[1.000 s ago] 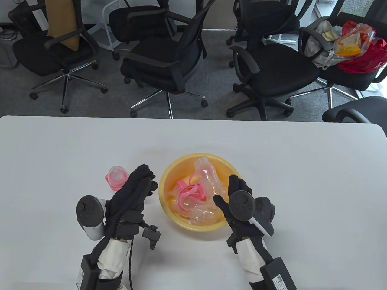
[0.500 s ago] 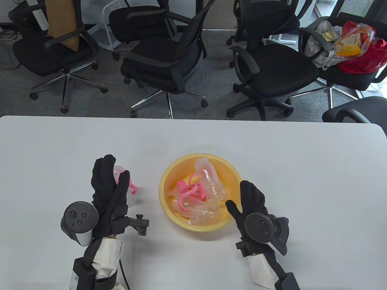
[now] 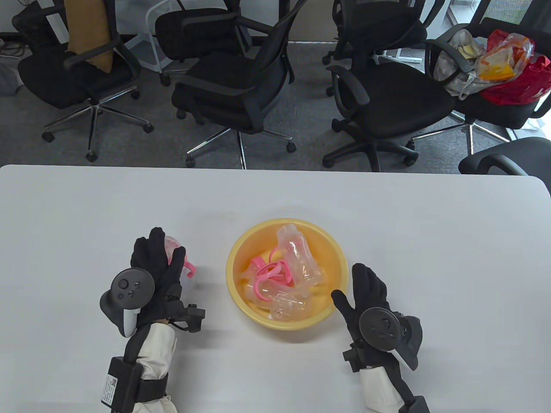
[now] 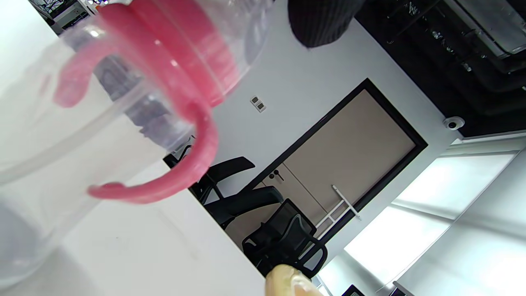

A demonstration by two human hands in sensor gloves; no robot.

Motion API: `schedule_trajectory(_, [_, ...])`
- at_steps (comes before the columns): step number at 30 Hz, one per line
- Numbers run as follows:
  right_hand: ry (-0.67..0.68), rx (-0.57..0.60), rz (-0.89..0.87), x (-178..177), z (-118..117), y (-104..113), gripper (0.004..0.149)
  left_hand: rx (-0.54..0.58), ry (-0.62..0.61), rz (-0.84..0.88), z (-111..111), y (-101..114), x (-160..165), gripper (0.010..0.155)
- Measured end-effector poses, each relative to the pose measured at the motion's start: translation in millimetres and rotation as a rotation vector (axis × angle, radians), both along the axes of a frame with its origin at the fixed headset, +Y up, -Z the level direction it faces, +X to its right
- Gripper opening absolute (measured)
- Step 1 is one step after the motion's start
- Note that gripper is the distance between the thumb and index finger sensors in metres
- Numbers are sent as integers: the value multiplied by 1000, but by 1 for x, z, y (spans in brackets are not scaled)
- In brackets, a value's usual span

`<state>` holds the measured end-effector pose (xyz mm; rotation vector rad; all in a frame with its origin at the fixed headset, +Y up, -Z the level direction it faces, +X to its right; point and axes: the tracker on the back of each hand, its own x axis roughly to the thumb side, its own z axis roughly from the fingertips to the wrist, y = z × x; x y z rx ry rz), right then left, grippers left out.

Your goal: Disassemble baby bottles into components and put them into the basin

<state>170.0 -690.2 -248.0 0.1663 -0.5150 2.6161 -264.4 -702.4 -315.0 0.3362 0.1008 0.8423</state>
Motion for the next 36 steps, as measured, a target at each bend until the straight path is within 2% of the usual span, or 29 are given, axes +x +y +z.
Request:
schedule_trajectory(10, [-8,-28,-49,9,2,-7,73,2,24,-58,-8,-21,0,77])
schedule_trajectory(19, [25,-60,-32,3,2,-10,73,46,40,-192,-5,-19,1,81])
schedule_trajectory(22, [45,-75,-44,1,2,-11,73,57,58,-171,-3,-15,-3,82])
schedule_trajectory(28, [71,-71,-62,-3,3,-11,74,141,38,-33,6,9,-5,82])
schedule_trajectory(36, [131,-63,-86,-15,7,-10,74,347,-170,79,37,62,38,82])
